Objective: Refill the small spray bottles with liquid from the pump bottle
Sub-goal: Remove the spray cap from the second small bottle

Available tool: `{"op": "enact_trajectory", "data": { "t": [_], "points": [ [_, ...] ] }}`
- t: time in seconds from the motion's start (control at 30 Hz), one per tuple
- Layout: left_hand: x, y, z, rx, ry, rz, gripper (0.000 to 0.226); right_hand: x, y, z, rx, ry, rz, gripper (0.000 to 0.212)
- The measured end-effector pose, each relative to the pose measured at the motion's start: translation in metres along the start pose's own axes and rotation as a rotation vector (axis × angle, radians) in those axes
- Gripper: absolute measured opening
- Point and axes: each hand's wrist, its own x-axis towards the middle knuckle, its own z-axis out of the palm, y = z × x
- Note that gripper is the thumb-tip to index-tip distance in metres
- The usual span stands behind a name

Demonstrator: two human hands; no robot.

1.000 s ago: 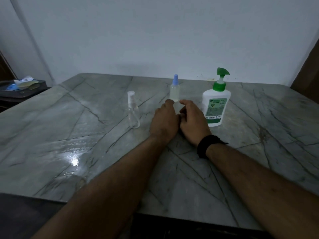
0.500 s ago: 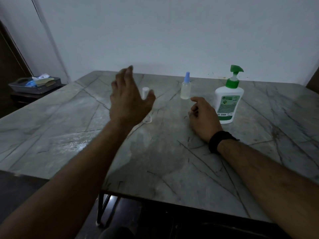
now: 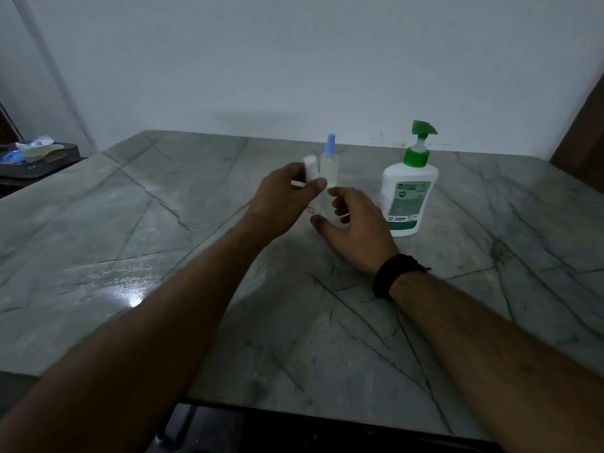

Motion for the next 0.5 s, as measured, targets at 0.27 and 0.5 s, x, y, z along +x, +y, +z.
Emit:
{"op": "enact_trajectory", "data": {
  "t": [0.27,0.5],
  "points": [
    [-0.007,-0.010,0.020,-0.159,-0.045,0.073,0.033,0.000,0.002,0.001,0.037,-0.008,-0.010,0.049],
    [-0.010,-0.008,0.020,-0.223,-0.026,0.114,0.034,-0.002,-0.001,-0.003,0.058,-0.035,0.009,0.046]
  ]
}}
